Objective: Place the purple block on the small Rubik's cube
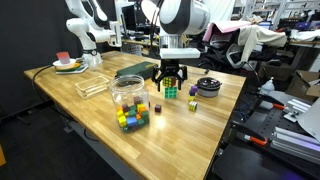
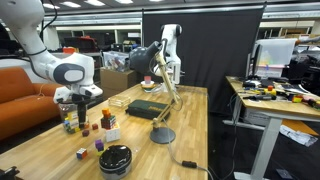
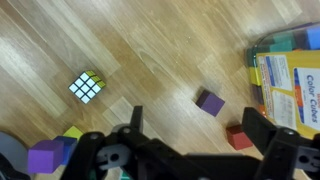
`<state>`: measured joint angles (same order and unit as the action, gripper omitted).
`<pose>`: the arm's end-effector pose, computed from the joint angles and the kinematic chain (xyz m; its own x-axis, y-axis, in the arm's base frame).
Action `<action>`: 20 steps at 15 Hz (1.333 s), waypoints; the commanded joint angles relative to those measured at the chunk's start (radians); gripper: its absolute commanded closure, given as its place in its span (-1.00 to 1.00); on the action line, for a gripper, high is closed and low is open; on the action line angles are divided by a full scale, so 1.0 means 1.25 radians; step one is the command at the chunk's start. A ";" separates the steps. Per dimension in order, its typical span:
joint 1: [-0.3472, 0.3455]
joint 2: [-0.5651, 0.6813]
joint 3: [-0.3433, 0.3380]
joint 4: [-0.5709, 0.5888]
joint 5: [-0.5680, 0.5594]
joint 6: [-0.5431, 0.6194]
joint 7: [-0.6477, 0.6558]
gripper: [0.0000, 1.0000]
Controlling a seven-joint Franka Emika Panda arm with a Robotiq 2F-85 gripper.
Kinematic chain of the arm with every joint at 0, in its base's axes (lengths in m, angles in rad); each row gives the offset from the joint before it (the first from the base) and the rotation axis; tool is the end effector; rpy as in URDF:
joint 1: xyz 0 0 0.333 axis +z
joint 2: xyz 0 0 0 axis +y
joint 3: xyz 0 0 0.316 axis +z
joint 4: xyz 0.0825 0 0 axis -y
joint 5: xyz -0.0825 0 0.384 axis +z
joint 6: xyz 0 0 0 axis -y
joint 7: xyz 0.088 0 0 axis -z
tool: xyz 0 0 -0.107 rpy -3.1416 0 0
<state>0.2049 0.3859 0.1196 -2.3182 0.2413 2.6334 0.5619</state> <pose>0.4870 0.1606 0.1698 0.8882 -0.4335 -0.1521 -0.4478 -0.8909 -0.0759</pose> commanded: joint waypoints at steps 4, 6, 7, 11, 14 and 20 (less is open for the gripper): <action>0.113 0.117 -0.050 0.016 0.007 0.159 0.233 -1.00; 0.146 0.145 -0.062 0.024 0.004 0.178 0.290 -1.00; 0.164 0.153 -0.076 0.027 -0.002 0.183 0.319 -1.00; 0.206 0.156 -0.121 0.035 -0.020 0.195 0.397 -1.00; 0.213 0.162 -0.133 0.051 -0.035 0.193 0.424 -1.00; 0.194 0.187 -0.116 0.076 -0.039 0.195 0.434 -1.00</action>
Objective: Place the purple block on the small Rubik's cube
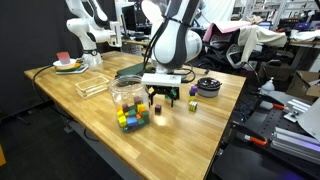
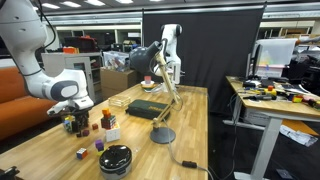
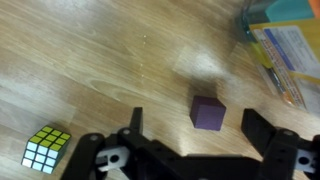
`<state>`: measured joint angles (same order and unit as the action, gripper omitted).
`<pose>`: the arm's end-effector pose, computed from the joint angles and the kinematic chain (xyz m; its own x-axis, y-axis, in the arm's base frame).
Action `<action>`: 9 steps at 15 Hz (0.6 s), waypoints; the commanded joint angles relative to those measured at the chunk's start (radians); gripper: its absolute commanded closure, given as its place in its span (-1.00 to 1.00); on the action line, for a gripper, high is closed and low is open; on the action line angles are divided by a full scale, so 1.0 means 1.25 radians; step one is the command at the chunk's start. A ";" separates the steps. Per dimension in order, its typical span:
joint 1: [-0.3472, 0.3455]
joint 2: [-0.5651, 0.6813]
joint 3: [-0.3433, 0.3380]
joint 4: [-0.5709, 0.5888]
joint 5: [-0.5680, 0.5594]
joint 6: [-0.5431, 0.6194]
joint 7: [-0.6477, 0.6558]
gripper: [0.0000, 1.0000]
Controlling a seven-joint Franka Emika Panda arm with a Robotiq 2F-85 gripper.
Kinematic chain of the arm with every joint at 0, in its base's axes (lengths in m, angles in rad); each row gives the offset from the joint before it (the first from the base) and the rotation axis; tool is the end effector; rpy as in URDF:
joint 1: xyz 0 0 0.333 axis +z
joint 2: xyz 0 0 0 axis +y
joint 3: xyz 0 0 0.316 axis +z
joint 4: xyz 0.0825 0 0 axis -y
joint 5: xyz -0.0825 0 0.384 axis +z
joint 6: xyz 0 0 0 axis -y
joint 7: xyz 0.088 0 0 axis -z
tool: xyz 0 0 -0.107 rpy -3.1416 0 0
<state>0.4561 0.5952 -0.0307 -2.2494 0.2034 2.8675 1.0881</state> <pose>0.4845 0.2058 0.1004 0.6583 -0.7522 -0.0279 -0.7527 -0.6573 -0.0379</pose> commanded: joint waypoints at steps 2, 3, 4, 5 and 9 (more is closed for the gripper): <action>-0.010 0.027 0.006 0.033 -0.008 0.008 0.008 -1.00; -0.008 0.033 0.005 0.041 -0.009 0.006 0.008 -1.00; -0.008 0.037 0.005 0.046 -0.009 0.006 0.007 -1.00; -0.008 0.040 0.005 0.052 -0.009 0.004 0.007 -1.00; -0.012 0.051 0.010 0.063 -0.005 0.001 0.003 -0.65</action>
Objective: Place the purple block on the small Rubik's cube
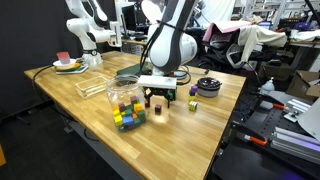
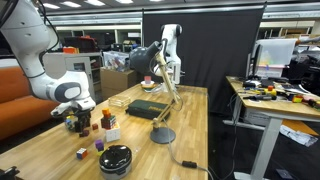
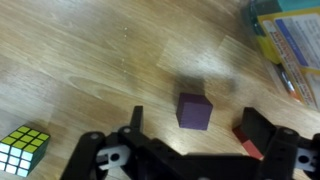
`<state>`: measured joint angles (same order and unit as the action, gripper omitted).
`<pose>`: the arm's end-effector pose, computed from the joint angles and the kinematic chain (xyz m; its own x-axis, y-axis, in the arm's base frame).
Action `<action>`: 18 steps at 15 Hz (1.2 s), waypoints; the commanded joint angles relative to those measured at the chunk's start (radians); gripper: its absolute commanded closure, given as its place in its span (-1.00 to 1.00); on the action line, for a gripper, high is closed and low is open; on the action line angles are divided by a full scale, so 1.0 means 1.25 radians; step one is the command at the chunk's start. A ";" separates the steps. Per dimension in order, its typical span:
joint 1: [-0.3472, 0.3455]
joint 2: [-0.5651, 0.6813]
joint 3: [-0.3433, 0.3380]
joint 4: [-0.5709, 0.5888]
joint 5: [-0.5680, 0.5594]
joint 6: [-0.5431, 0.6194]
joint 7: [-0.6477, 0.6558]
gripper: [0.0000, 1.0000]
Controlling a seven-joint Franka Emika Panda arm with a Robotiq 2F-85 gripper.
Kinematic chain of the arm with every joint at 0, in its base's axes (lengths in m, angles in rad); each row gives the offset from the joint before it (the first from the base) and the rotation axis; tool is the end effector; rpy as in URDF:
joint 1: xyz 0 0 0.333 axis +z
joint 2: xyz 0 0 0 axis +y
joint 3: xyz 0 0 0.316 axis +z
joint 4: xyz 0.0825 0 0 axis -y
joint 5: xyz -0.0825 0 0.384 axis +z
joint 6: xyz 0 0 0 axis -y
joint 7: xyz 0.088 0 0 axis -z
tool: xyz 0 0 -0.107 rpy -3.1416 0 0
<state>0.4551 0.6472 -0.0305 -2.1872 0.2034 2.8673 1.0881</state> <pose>0.4986 0.2118 0.0903 0.6588 -0.7520 -0.0239 -0.7521 -0.6574 -0.0472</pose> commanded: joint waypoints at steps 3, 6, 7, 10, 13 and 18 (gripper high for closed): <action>-0.012 0.013 0.012 0.016 -0.003 0.005 0.002 -0.31; -0.011 0.016 0.011 0.020 -0.004 0.006 0.002 0.13; -0.011 0.016 0.011 0.020 -0.004 0.006 0.001 0.25; -0.004 0.010 0.008 0.018 -0.007 0.014 0.003 0.70; 0.013 -0.016 0.001 0.003 -0.016 0.043 0.004 0.86; -0.010 -0.100 0.050 -0.048 -0.001 0.035 -0.024 0.86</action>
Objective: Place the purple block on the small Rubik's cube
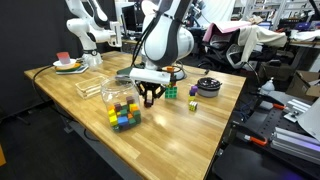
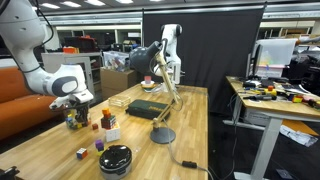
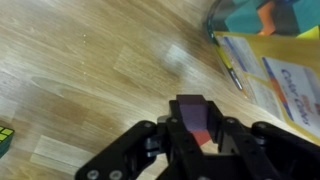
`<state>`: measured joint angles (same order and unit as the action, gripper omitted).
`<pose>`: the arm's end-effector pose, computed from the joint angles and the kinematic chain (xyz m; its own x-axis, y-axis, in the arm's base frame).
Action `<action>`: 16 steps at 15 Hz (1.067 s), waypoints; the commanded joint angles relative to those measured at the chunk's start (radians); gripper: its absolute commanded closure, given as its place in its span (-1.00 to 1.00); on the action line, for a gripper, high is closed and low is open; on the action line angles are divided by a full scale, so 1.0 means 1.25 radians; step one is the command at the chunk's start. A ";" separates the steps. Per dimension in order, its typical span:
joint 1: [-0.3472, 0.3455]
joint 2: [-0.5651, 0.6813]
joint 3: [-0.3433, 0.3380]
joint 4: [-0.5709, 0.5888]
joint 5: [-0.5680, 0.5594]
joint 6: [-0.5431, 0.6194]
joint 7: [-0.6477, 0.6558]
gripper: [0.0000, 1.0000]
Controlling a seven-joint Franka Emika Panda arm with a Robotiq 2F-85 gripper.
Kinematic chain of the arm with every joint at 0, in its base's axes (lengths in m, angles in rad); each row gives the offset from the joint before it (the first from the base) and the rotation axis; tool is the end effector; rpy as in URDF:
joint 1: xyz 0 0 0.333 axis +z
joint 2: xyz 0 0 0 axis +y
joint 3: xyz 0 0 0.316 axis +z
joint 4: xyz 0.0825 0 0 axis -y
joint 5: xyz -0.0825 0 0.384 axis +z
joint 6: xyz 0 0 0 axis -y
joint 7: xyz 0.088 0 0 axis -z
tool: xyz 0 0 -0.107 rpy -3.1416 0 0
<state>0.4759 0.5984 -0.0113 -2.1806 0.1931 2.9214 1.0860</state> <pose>0.5068 0.2403 0.1241 0.6930 -0.7209 0.0090 -0.7119 -0.6862 -0.1498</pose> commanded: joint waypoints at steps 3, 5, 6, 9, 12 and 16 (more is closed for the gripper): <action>-0.057 -0.123 0.077 -0.106 0.021 -0.052 -0.036 0.86; -0.077 -0.166 0.099 -0.139 0.030 -0.092 -0.047 0.86; -0.080 -0.189 0.098 -0.154 0.024 -0.124 -0.046 0.86; -0.084 -0.246 0.081 -0.192 -0.007 -0.180 -0.026 0.86; -0.097 -0.289 0.068 -0.221 -0.040 -0.215 -0.004 0.86; -0.133 -0.293 0.071 -0.261 -0.026 -0.182 0.000 0.86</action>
<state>0.3446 0.2490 0.0644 -2.4666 0.1555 2.6684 1.0681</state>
